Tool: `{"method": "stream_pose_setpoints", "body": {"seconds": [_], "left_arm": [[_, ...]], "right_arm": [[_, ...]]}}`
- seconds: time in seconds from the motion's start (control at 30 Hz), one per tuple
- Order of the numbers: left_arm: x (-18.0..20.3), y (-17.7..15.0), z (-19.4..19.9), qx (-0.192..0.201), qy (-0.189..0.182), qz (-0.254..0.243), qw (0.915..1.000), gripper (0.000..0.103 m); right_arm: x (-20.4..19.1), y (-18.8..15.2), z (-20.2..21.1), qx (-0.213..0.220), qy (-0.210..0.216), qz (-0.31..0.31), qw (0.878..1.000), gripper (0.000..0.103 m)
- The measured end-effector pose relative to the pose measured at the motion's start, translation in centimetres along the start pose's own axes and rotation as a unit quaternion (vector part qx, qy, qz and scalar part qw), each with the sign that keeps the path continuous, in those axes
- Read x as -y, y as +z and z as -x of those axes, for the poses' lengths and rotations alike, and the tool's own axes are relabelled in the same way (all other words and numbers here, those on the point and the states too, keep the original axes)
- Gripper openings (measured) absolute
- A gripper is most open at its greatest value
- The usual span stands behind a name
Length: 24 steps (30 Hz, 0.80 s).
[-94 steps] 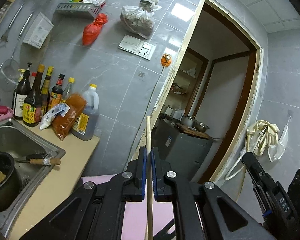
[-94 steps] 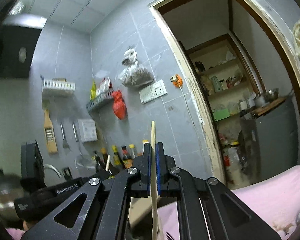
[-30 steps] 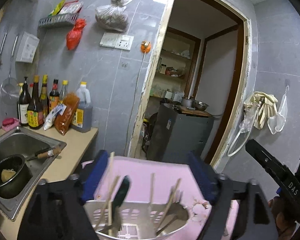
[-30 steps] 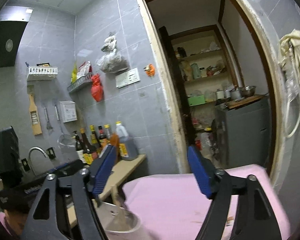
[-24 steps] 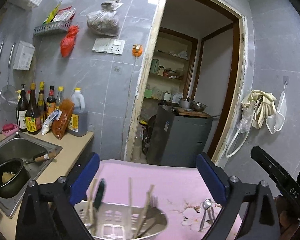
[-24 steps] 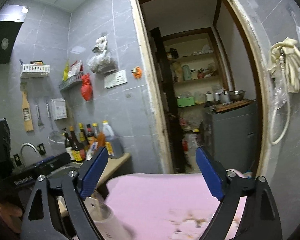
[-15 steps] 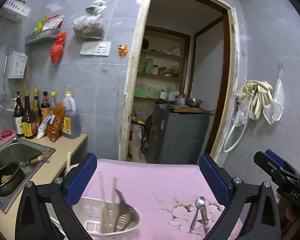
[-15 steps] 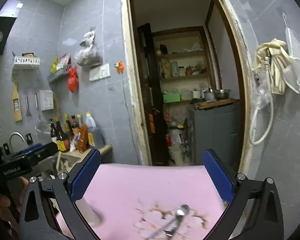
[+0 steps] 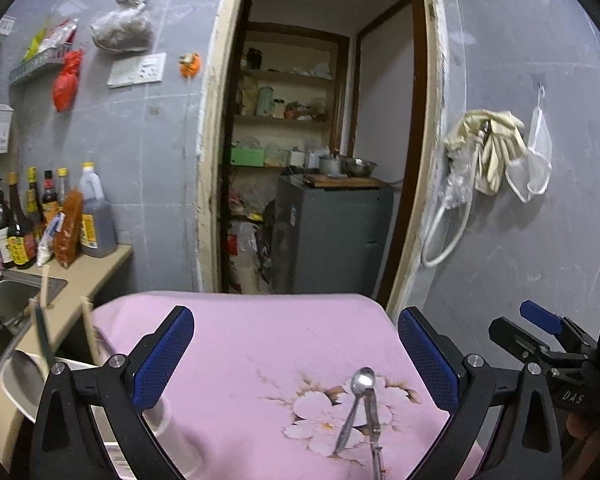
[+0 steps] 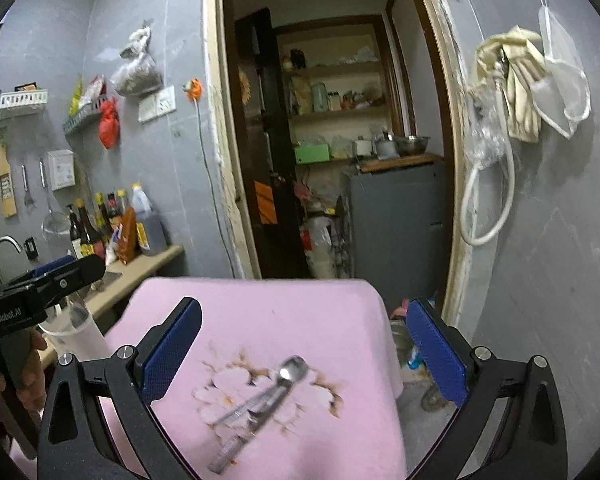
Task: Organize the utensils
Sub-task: 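Move both grippers back to the last spoon and fork on the table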
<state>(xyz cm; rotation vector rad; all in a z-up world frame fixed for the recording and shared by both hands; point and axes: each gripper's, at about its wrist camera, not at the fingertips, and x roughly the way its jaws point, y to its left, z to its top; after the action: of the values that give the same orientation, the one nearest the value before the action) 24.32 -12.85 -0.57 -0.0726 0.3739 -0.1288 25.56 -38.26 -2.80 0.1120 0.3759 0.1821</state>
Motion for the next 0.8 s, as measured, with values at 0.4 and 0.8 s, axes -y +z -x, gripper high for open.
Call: {"method": "stream_pose_setpoints", "body": {"seconds": [0.4,0.8], "left_arm": [[1.9,-3.9,-6.7,-0.095,-0.035,-0.002,0.9949,0.103],[0.3,-8.2,-11.9,-0.197,-0.028,0.015,0.9798,0.091]], "right_arm": [[2.9,-4.6,-3.6,-0.081,0.000,-0.018,0.997,0.101],[3.0,-7.7,-9.5,-0.176,0.036,-0.049,0.983,0.100]]}}
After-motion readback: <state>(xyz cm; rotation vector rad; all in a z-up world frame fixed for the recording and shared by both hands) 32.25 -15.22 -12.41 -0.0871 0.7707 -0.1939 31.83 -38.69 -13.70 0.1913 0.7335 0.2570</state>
